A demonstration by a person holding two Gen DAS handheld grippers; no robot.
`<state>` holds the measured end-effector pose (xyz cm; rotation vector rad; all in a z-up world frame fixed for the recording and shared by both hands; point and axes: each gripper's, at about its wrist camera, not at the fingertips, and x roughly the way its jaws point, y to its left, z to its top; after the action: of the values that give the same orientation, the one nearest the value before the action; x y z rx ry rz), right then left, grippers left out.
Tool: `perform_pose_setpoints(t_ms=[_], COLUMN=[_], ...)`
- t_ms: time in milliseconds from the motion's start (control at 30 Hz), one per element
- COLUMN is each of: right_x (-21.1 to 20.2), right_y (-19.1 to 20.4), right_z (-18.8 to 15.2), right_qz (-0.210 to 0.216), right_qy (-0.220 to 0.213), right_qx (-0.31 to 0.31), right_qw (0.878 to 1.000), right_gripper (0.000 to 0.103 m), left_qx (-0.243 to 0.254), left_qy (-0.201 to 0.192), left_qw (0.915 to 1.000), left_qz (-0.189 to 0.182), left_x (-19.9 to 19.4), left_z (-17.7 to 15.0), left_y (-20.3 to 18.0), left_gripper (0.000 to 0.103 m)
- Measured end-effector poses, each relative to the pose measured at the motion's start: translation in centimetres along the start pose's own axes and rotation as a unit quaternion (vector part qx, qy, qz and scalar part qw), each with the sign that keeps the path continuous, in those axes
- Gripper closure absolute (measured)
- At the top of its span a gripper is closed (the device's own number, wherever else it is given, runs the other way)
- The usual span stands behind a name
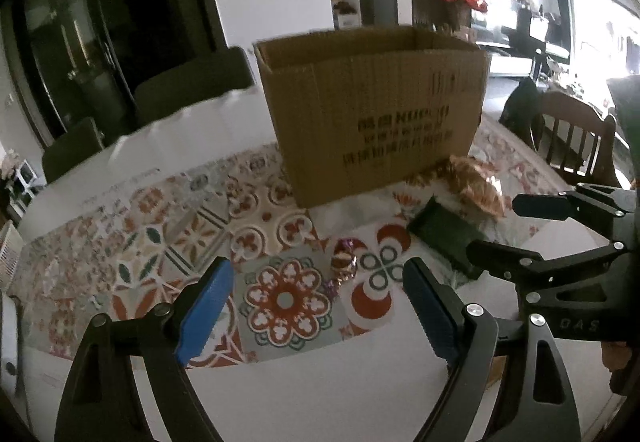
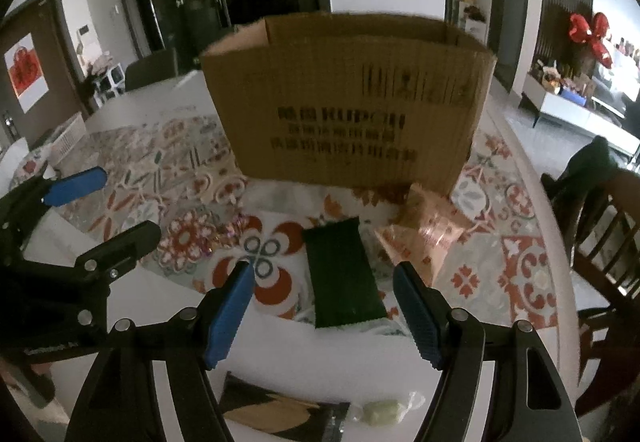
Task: Organize snacks
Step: 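Grasp the purple-wrapped candy with the left gripper while the right grasps the dark green bar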
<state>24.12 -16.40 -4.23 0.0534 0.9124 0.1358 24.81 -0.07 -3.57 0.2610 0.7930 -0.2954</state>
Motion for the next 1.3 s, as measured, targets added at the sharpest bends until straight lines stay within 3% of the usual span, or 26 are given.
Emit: perform_pose_setpoints(t_ms=[300, 633, 1000, 1133, 1233, 1300], right_x=[2.9, 5.2, 6.9, 7.1, 7.3, 7.3], right_y=[-0.1, -0.6, -0.3, -0.3, 0.0, 0.0], right_z=[-0.2, 0.2, 0.9, 0.9, 1.0, 1.0], right_qz=[-0.012, -0.019, -0.012, -0.01, -0.009, -0.01], right_qy=[0.035, 0.056, 0.064, 0.063, 0.06, 0.058], right_qx=[-0.02, -0.02, -0.019, -0.018, -0.02, -0.018], right_qw=[0.999, 0.998, 0.998, 0.998, 0.998, 0.998], right_gripper=[0.031, 0.036, 0.052, 0.054, 0.055, 0.055], left_qx=[-0.004, -0.013, -0.043, -0.045, -0.045, -0.049], left_qy=[0.043, 0.056, 0.077, 0.084, 0.083, 0.086], left_qw=[0.9989, 0.9981, 0.9954, 0.9947, 0.9948, 0.9943], left_qz=[-0.018, -0.024, -0.037, -0.039, -0.038, -0.042], left_x=[4.2, 7.3, 9.5, 9.9, 10.0, 10.1], left_z=[-0.6, -0.2, 0.0, 0.0, 0.1, 0.1], left_y=[0.2, 0.0, 0.2, 0.0, -0.1, -0.1], left_gripper=[0.018, 0.023, 0.046, 0.057, 0.071, 0.072])
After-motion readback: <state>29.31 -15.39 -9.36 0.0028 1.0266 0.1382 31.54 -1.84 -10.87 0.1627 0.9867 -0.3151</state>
